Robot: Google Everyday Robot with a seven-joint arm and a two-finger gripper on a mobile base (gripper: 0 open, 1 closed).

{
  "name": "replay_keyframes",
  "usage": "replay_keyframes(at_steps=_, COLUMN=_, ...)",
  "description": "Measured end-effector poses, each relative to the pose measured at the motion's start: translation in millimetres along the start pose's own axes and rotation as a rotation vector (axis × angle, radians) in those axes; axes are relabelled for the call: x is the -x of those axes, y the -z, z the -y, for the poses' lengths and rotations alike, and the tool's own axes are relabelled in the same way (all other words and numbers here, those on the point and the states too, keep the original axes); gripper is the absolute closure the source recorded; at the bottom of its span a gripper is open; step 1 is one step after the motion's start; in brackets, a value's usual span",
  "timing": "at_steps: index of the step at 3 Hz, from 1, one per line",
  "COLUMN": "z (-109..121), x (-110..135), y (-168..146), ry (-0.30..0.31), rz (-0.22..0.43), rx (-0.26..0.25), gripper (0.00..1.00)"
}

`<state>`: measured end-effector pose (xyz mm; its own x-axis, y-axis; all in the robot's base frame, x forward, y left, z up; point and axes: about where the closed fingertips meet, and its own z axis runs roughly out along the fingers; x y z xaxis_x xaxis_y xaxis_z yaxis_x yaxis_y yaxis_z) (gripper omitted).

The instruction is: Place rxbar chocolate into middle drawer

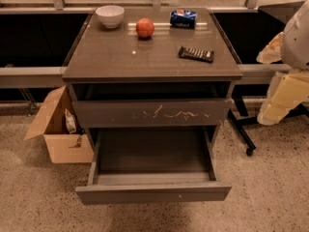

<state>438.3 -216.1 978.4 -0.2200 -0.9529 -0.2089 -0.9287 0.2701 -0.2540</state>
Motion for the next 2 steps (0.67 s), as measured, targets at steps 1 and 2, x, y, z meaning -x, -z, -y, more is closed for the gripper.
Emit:
replay_keyframes(at_steps=1, z=0.0, x=0.0, y=0.0, ry=0.0, rz=0.0, rx=0.0, gripper=0.0)
replay_keyframes(at_steps=2, z=0.2, x=0.1, y=-0.1, ry=0.0, rz=0.001, rx=0.0, gripper=0.0)
